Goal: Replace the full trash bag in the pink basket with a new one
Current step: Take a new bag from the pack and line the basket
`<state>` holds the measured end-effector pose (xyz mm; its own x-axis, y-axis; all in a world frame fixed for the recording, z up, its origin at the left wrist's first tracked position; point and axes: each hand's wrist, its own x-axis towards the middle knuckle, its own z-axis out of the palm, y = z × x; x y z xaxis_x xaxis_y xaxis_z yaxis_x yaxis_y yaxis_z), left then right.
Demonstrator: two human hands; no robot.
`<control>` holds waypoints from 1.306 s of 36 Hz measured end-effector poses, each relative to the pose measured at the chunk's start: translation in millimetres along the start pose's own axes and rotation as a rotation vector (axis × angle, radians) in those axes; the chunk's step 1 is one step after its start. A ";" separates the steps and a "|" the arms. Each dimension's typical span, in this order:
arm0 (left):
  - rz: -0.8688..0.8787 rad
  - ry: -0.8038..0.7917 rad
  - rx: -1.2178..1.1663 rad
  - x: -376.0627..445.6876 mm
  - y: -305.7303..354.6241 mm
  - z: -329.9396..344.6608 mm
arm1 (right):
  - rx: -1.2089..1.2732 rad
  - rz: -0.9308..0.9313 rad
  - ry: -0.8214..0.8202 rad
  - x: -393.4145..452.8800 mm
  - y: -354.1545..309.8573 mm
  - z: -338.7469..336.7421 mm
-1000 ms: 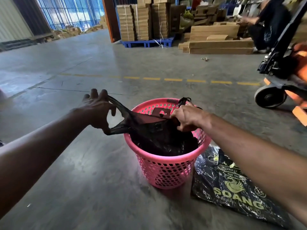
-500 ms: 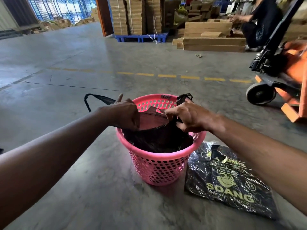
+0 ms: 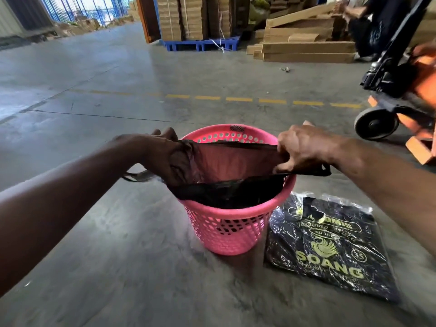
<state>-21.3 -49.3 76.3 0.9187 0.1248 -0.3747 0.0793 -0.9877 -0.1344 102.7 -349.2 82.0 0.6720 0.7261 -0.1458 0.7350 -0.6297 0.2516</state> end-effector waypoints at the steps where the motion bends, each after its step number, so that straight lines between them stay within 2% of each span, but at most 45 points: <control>1: 0.006 -0.034 0.000 -3.3 1.7 -0.9 | -0.032 0.009 -0.015 -4.5 0.8 0.0; 5: 0.020 -0.092 0.001 -11.4 4.0 5.6 | -0.062 0.033 0.010 -22.0 6.2 8.9; 11: 0.004 -0.085 0.052 -27.8 1.2 25.6 | -0.180 0.019 0.053 -50.5 18.8 28.8; 15: 0.036 0.037 0.076 -33.7 4.1 49.0 | -0.164 0.029 0.101 -54.5 17.6 63.9; 21: 0.048 0.341 -0.056 -29.0 -0.3 81.2 | -0.048 0.085 0.200 -51.4 18.7 107.3; 23: 0.079 0.457 -0.107 -25.6 -6.0 93.1 | 0.048 0.128 0.211 -51.2 18.7 120.6; 27: 0.147 0.540 -0.190 -20.2 -7.6 113.1 | 0.494 0.154 0.191 -45.5 20.2 136.3; 31: 0.179 0.625 -0.244 -15.8 -5.9 116.7 | 0.480 0.138 0.183 -37.4 31.0 149.6; 38: 0.125 0.533 -0.589 -0.9 -32.5 139.9 | 0.210 0.132 0.309 -56.0 49.3 186.8; 47: 0.100 0.241 -1.496 15.1 -46.3 113.5 | 0.365 0.189 0.256 -26.6 57.5 181.4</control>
<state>-55.0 9.0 -27.3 0.9716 0.1817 -0.1514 0.1863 -0.1935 0.9632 143.6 -454.8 -73.2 0.7867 0.6052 0.1219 0.6166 -0.7798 -0.1081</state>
